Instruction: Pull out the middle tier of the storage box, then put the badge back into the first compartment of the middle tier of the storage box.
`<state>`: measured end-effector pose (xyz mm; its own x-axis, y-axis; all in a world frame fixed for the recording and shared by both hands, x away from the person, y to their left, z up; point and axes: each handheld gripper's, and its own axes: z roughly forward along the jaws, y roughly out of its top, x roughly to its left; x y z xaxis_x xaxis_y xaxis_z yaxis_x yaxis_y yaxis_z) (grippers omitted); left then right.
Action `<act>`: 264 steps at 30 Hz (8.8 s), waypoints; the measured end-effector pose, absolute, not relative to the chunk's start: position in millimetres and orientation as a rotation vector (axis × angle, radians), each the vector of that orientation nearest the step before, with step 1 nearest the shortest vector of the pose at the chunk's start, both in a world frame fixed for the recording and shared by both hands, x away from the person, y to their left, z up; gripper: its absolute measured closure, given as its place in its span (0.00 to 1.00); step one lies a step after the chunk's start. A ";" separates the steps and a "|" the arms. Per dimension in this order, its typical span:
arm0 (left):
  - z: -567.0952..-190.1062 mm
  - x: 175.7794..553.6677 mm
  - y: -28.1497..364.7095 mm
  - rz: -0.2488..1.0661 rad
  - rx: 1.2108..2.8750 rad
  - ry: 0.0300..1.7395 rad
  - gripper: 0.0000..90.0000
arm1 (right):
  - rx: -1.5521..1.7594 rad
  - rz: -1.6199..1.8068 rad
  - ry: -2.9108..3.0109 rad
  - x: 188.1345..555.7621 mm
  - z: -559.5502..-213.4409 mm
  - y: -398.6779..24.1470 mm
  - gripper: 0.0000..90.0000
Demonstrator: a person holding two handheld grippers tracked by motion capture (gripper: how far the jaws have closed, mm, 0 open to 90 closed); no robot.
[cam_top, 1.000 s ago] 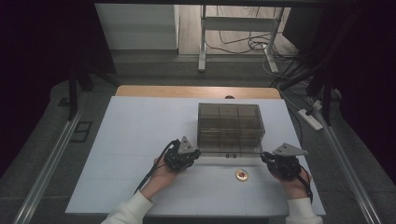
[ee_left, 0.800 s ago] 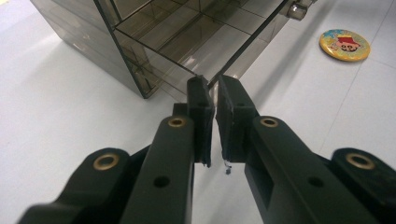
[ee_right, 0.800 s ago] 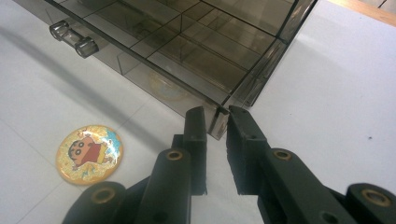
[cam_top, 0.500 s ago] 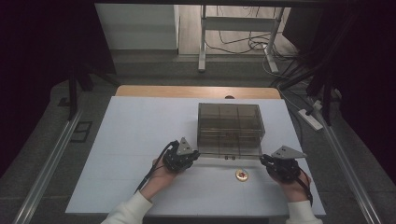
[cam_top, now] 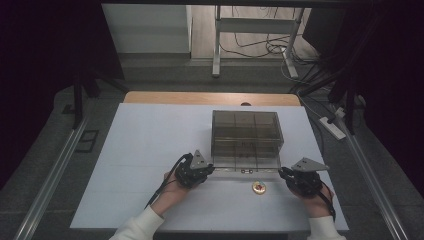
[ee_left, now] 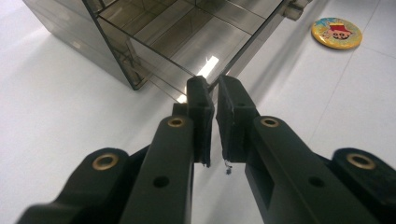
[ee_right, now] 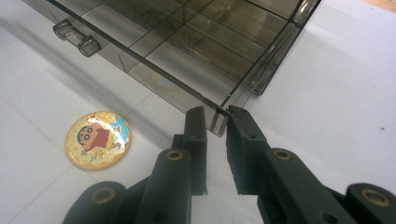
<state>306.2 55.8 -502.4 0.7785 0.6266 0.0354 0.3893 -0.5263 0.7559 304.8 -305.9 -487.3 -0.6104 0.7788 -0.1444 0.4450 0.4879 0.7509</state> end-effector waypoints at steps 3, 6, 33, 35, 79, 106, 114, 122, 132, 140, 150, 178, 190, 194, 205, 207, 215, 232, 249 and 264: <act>-502.3 306.2 55.7 0.391 2.189 0.752 0.92 | 1.010 0.947 2.265 304.8 -487.5 -306.1 0.87; -502.5 306.1 55.7 0.392 2.188 0.751 0.92 | 1.011 0.951 2.265 304.9 -487.9 -306.3 0.87; -505.0 308.4 62.2 0.325 2.203 0.742 0.40 | 0.965 1.031 2.242 303.7 -482.9 -309.6 0.55; -504.9 308.3 64.6 0.317 2.194 0.749 0.39 | 0.960 1.036 2.242 304.6 -483.3 -309.4 0.52; -516.3 251.6 152.2 0.315 2.104 0.972 0.32 | 0.936 1.073 2.293 299.9 -479.5 -304.0 0.38; -518.4 243.0 179.5 0.347 2.071 1.041 0.27 | 0.919 1.000 2.418 284.4 -477.3 -286.5 0.36; -517.1 243.1 182.0 0.361 2.062 1.047 0.26 | 0.922 0.955 2.470 284.1 -479.9 -276.5 0.34; -518.8 243.8 180.6 0.351 2.072 1.042 0.26 | 0.940 0.897 2.526 285.2 -484.5 -269.2 0.32; -521.3 245.0 179.3 0.340 2.086 1.040 0.26 | 0.967 0.850 2.562 288.2 -491.7 -261.7 0.29; -522.7 246.0 177.3 0.312 2.082 1.040 0.25 | 0.982 0.819 2.588 293.7 -498.3 -253.3 0.28; -523.7 246.5 177.0 0.307 2.088 1.039 0.25 | 0.968 0.760 2.609 300.3 -506.2 -240.2 0.26; -525.0 246.5 174.4 0.305 2.102 1.030 0.25 | 1.010 0.695 2.647 312.5 -508.2 -229.0 0.47; -524.8 246.5 175.3 0.308 2.102 1.029 0.25 | 1.023 0.716 2.653 313.3 -507.3 -232.0 0.53; -524.3 246.4 175.9 0.310 2.100 1.030 0.25 | 1.011 0.724 2.656 313.5 -506.7 -233.1 0.53; -524.3 246.3 175.3 0.312 2.104 1.026 0.25 | 1.000 0.810 2.645 307.4 -497.4 -241.0 0.53; -524.4 246.4 175.7 0.312 2.105 1.026 0.25 | 0.997 0.820 2.642 306.7 -496.1 -241.3 0.53; -524.5 246.5 175.9 0.314 2.106 1.026 0.25 | 0.991 0.879 2.616 303.7 -487.5 -244.8 0.53; -525.2 247.1 176.7 0.318 2.105 1.031 0.25 | 0.932 1.078 2.496 299.9 -471.0 -251.4 0.53; -525.9 247.5 176.5 0.323 2.110 1.030 0.25 | 0.909 1.215 2.405 303.1 -462.0 -252.2 0.53; -525.7 247.7 176.0 0.334 2.107 1.027 0.25 | 0.875 1.255 2.391 313.8 -458.2 -240.3 0.53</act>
